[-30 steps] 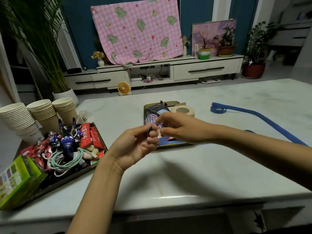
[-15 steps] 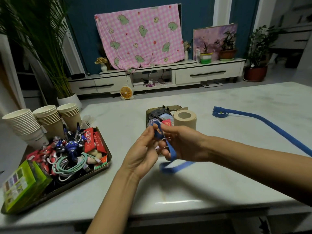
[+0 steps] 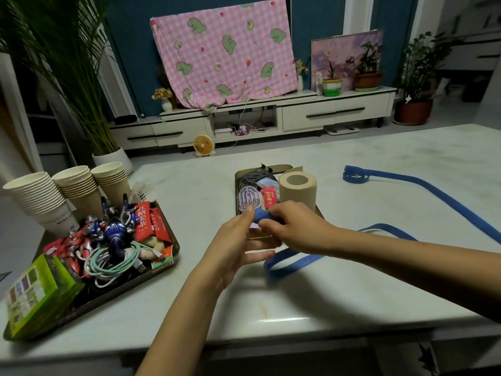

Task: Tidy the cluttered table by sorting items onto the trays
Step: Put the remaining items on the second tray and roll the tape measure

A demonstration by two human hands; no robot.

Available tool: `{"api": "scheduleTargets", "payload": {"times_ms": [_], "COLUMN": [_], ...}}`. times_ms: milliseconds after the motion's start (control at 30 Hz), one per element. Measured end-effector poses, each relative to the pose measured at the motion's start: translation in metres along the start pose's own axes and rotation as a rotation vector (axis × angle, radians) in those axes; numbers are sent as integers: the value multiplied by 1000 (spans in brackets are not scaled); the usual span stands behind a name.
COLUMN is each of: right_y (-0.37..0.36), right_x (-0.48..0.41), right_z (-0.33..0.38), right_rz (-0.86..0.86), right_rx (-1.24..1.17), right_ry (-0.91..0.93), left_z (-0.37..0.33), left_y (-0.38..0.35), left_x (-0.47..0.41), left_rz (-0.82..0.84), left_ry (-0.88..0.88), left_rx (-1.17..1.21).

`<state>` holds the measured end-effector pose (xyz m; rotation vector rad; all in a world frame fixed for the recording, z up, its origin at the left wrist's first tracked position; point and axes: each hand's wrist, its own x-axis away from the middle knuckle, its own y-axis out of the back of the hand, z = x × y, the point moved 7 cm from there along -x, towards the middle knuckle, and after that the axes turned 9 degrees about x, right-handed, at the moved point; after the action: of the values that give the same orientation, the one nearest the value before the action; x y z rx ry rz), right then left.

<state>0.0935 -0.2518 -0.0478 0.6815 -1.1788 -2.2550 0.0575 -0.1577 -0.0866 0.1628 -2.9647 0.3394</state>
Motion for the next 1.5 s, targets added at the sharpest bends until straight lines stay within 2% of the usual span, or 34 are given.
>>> {"api": "scheduleTargets", "payload": {"times_ms": [133, 233, 267, 333, 433, 500, 600, 700, 800, 867, 967, 1033, 1233, 1367, 1433, 1500], "right_y": [-8, -18, -26, -33, -19, -12, -5, -5, -4, -6, -9, -10, 4, 1, 0, 0], "right_x": [12, 23, 25, 19, 12, 12, 12, 12, 10, 11, 13, 15, 13, 16, 19, 19], "right_z": [29, 45, 45, 38, 25, 24, 25, 24, 17, 14, 25, 33, 19, 17, 22, 25], "right_rz": [-80, -103, -54, 51, 5, -43, -80, -33, -16, 15, 46, 43, -47, 20, 20, -29], "right_rx": [984, 1219, 1179, 984, 729, 593, 332, 158, 22, -65, -48, 19, 174, -43, -22, 98], "right_ry": [404, 516, 549, 497, 354, 298, 247, 253, 176, 119, 178, 231, 143, 108, 135, 155], "left_z": [8, 17, 20, 23, 23, 19, 15, 16, 14, 12, 5, 2, 12, 5, 4, 4], "left_y": [-2, -8, -8, -3, 8, 11, 6, 0, -1, -1, 2, 3, 1, -2, -5, -7], "left_x": [2, 2, 1, -1, -3, -3, -1, 1, 2, 1, -1, -1, -1, -1, -1, 0], "left_rz": [-6, -28, -64, -141, -180, -145, -6, 121, 121, 46, -89, -116, 94, 130, 138, 150], "left_ry": [105, 133, 134, 135, 149, 141, 105, 80, 80, 68, -48, -95, 86, 97, 119, 140], "left_rx": [95, 173, 199, 254, 353, 348, 141, -3, 78, 171, 168, 174, 122, 419, 572, 635]}}
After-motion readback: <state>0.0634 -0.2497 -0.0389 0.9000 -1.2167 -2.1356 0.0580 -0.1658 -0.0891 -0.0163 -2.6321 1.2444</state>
